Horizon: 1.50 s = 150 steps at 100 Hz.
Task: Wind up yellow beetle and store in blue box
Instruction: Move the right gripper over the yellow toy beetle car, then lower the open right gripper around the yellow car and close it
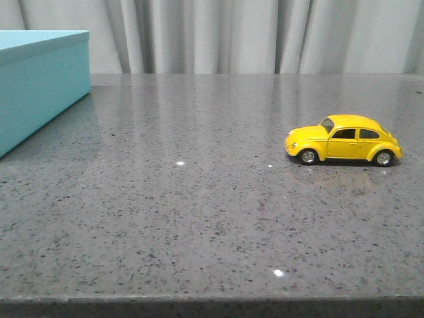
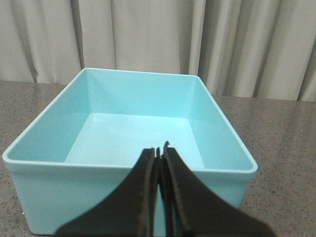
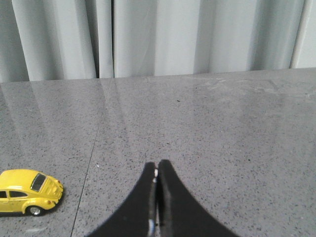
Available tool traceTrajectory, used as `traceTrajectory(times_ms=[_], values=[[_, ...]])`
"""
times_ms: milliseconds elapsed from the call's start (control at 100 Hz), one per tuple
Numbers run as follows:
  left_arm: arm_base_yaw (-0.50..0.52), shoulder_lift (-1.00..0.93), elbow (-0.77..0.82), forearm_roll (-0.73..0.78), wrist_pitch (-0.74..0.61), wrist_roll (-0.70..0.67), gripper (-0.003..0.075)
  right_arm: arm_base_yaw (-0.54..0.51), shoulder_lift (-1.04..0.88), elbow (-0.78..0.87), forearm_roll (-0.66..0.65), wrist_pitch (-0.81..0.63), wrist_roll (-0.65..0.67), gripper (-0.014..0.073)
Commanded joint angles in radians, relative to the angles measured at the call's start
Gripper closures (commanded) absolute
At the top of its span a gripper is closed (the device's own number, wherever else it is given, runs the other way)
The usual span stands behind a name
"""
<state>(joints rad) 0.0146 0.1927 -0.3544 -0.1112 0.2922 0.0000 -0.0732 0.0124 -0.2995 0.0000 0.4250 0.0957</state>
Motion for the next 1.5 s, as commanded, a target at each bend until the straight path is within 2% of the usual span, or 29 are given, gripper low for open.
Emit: traceTrajectory(times_ms=[0,60,240,300,370,500,890,1060,1280,1340,1490], values=[[0.001,0.074,-0.076,-0.013,-0.060,0.000,0.0720,-0.005,0.072,-0.071,0.011,0.001,-0.005,0.0613],[0.001,0.114,-0.101,-0.013,-0.060,0.000,0.0671,-0.005,0.111,-0.097,0.022,0.033,-0.005,0.0561],[0.001,0.196,-0.155,-0.013,-0.060,0.000,0.0427,-0.005,0.218,-0.161,0.066,0.077,-0.005,0.0333],[0.001,0.215,-0.169,-0.013,-0.065,0.000,0.0360,-0.005,0.251,-0.182,0.066,0.085,-0.006,0.0291],[0.001,0.234,-0.179,-0.013,-0.065,0.000,0.0322,-0.005,0.289,-0.204,0.066,0.084,-0.006,0.0267],[0.001,0.252,-0.188,-0.013,-0.076,0.000,0.0321,-0.003,0.339,-0.242,0.066,0.103,-0.006,0.0262],[0.001,0.257,-0.188,-0.015,-0.125,0.000,0.0321,-0.002,0.345,-0.254,0.100,0.026,-0.006,0.0264],[0.001,0.257,-0.188,-0.017,-0.129,0.000,0.0321,-0.002,0.449,-0.378,0.112,0.176,-0.006,0.0261],[0.001,0.257,-0.188,-0.017,-0.157,0.000,0.0321,-0.002,0.623,-0.529,0.169,0.262,-0.006,0.0258],[0.001,0.257,-0.188,-0.017,-0.162,0.000,0.0321,-0.002,0.663,-0.556,0.178,0.284,-0.006,0.0225],[0.001,0.257,-0.188,-0.017,-0.168,0.000,0.0321,-0.002,0.778,-0.635,0.188,0.385,-0.006,0.0069]])
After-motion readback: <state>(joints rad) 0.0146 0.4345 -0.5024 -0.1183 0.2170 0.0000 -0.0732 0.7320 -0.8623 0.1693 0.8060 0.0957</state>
